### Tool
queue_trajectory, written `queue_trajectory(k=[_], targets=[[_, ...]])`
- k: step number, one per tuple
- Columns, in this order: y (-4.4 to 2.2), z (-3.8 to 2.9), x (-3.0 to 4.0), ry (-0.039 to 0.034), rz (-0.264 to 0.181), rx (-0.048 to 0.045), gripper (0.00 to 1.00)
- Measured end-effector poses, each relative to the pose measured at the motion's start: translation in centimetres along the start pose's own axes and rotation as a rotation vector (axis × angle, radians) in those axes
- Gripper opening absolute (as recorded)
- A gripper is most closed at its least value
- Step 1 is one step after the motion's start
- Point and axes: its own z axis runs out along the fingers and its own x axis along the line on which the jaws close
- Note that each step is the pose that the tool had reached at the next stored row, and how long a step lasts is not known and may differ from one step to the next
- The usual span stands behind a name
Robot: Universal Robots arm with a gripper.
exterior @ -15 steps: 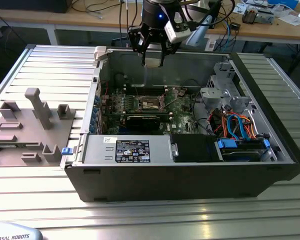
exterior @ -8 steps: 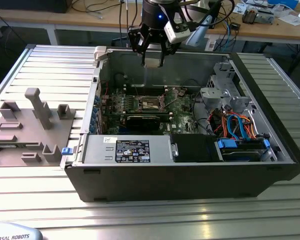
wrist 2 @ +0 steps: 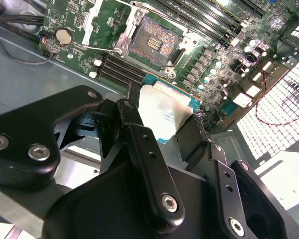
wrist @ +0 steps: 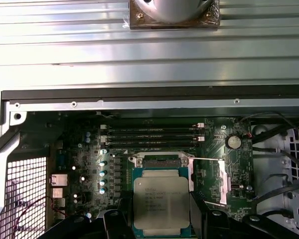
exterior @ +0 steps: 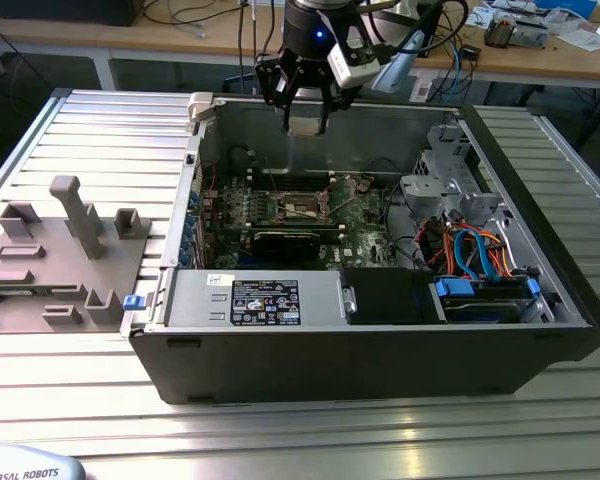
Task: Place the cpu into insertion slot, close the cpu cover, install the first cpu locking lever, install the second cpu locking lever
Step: 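Place the cpu into insertion slot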
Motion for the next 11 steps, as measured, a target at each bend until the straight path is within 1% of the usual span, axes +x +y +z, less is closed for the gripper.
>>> queue_trajectory(k=[11], targets=[[-0.03,0.25,0.15,0.0001,0.0,0.0,0.54]])
